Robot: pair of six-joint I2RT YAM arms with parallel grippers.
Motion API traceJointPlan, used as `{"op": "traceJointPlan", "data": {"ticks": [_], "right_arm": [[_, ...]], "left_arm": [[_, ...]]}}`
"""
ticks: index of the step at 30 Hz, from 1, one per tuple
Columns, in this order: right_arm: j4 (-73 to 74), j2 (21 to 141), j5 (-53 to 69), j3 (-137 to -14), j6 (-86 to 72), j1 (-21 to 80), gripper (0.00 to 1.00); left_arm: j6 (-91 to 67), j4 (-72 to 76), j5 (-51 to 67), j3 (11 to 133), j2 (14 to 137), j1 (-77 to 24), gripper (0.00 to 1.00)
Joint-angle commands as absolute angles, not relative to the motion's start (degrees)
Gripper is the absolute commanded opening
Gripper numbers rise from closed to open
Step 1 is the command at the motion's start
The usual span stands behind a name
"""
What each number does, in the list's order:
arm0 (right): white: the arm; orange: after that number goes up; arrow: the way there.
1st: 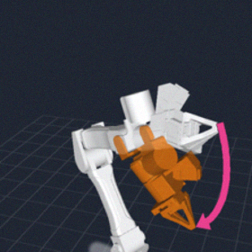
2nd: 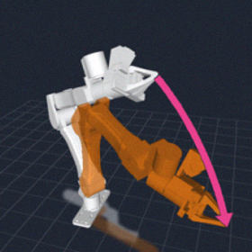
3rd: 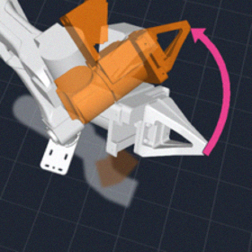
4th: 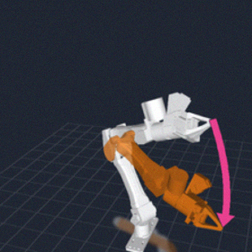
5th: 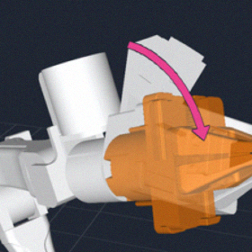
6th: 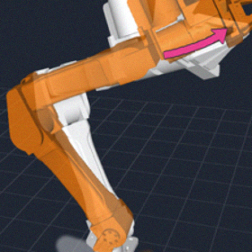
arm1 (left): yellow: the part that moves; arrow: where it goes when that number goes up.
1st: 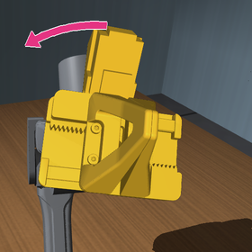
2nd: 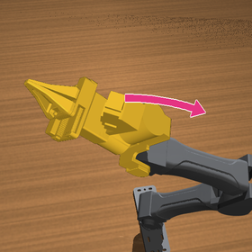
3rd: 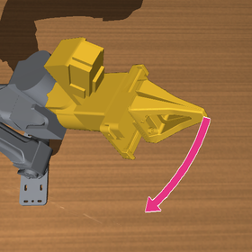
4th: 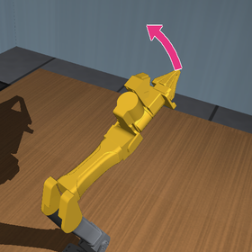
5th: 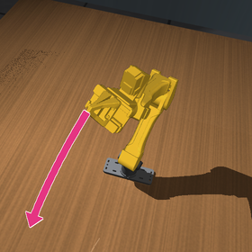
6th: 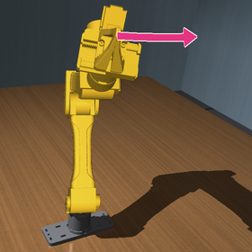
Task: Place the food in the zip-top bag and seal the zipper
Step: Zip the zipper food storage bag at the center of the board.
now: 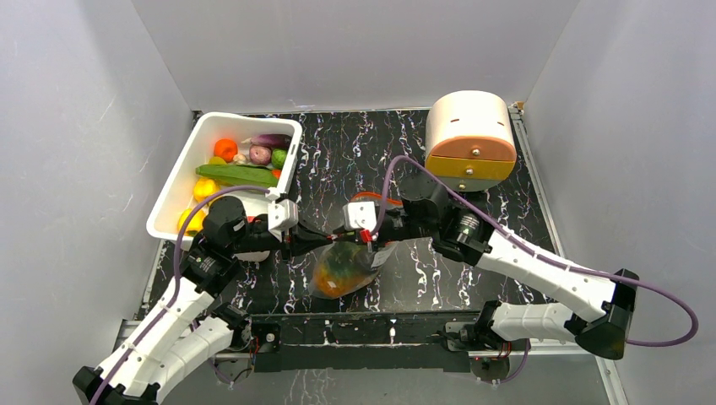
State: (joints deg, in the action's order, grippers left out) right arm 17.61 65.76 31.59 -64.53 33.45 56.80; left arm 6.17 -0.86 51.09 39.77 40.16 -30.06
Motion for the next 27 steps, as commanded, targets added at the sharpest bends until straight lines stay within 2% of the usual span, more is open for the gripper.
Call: {"op": "traceJointPlan", "data": {"ticks": [1,14,21,22,23,27], "right_arm": [[16.42,61.14,28.76,-63.76,31.53,56.74,0.0],[14.9,52.99,22.89,-55.65,26.36,56.69,0.0],[14.0,50.97,23.47,-52.82,23.37,56.69,0.0],[12.13,50.73,24.04,-51.92,22.47,56.69,0.0],[10.22,50.67,24.6,-50.88,21.41,56.69,0.0],[3.68,52.24,26.23,-50.09,18.11,56.69,0.0]], "left_arm": [[7.24,0.15,52.42,41.72,38.53,-29.96,0.0],[11.99,-6.08,51.08,44.85,39.36,-29.96,0.0],[6.01,0.9,50.3,43.09,40.55,-29.96,0.0],[3.98,3.21,51.61,42.42,41.09,-29.97,0.02],[1.76,5.03,53.13,41.9,42.21,-29.93,0.13],[0.73,5.5,56.6,41.86,45.38,-29.94,0.28]]}}
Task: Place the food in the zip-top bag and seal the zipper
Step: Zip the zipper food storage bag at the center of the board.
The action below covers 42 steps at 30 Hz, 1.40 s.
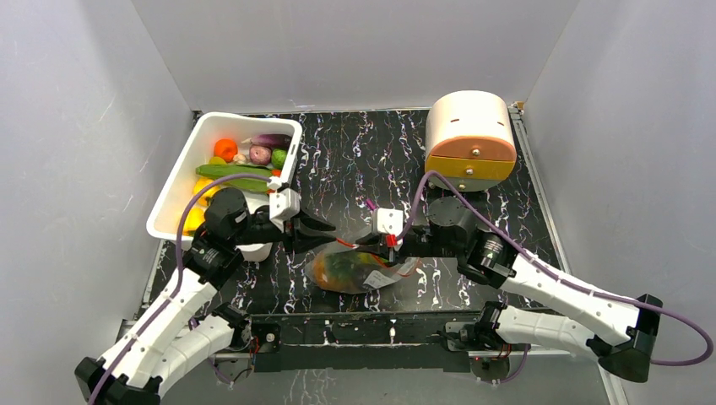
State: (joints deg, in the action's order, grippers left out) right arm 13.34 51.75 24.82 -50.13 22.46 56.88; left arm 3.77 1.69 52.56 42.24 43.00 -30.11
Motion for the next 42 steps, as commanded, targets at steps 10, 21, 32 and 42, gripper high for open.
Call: {"op": "traceJointPlan", "data": {"ticks": [10,21,32,42], "right_arm": [[2.0,55.73,27.42,-51.72,16.94,56.68,0.0],[7.09,56.63,25.5,-53.62,18.45,56.68,0.0],[20.86,52.84,17.76,-54.58,20.31,56.62,0.0],[30.32,48.9,9.22,-56.89,19.31,56.6,0.0]], "left_arm": [[8.31,-5.08,58.53,42.81,45.03,-29.95,0.5],[10.47,-5.53,54.4,43.15,42.68,-29.96,0.0],[12.72,-9.81,46.29,45.42,37.09,-29.94,0.0],[15.94,-15.17,38.38,48.01,35.43,-29.96,0.0]]}}
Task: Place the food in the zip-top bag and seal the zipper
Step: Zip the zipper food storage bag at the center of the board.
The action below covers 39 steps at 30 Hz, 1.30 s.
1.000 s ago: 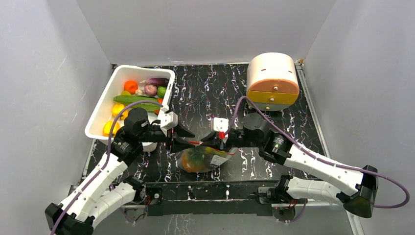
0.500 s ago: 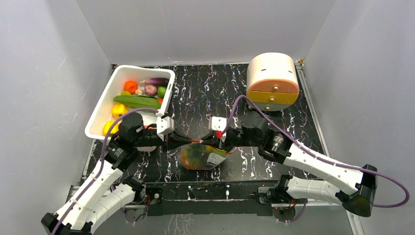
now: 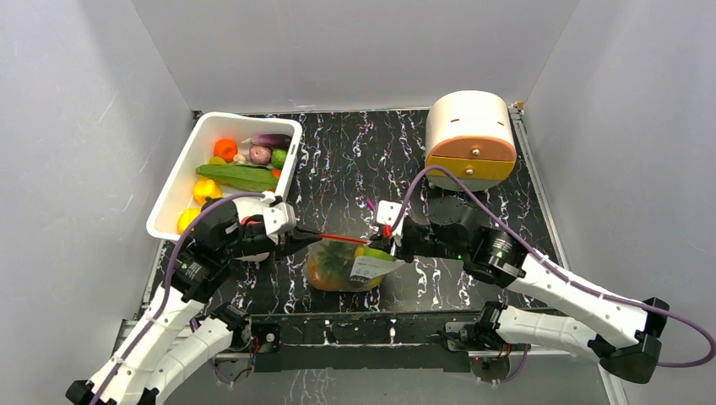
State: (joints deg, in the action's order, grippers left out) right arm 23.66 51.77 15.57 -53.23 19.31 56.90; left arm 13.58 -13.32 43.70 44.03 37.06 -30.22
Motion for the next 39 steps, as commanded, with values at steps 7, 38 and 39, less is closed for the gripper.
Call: {"op": "traceJointPlan", "data": {"ticks": [7,38,39], "right_arm": [[40.69,48.16,4.37,-62.36,21.61,56.61,0.0],[54.3,43.9,0.91,-74.69,-1.65,56.59,0.0],[51.41,43.18,1.09,-73.07,-1.85,56.64,0.0]], "left_arm": [[14.47,-18.33,30.89,51.66,35.18,-29.97,0.0],[-12.06,-27.91,29.3,51.29,30.26,-29.9,0.0],[-14.87,-29.26,27.95,50.67,30.28,-29.95,0.0]]}}
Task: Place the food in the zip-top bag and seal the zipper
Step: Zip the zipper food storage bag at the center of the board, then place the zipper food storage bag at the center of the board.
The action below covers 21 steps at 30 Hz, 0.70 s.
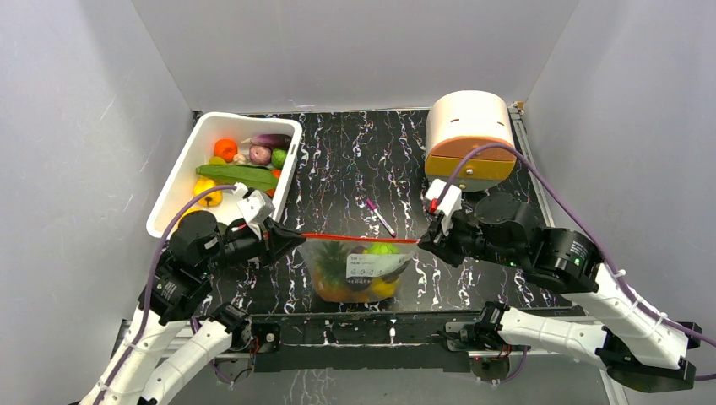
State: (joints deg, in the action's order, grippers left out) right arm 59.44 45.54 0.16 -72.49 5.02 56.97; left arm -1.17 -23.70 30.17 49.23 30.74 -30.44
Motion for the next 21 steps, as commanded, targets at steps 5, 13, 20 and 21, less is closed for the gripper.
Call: {"op": "traceJointPlan", "data": {"ticks": [5,13,20,21], "right_arm": [[36.04,41.55,-4.22,-59.07,0.53,56.6,0.0],[17.52,55.47,-13.3,-53.43,13.21,54.53,0.0],[9.51,66.27,-1.83,-56.35,16.36,47.55,0.0],[8.77,67.53,-0.95,-56.89,16.32,46.74,0.0]], "left_arm": [[-21.74,-30.2,24.17,45.93,31.33,-29.89,0.0],[-20.56,-29.8,6.82,47.21,38.56,-29.93,0.02],[-19.59,-28.13,0.5,46.95,38.15,-29.96,0.35],[-19.71,-27.7,-0.01,47.13,37.88,-29.95,0.39]]}}
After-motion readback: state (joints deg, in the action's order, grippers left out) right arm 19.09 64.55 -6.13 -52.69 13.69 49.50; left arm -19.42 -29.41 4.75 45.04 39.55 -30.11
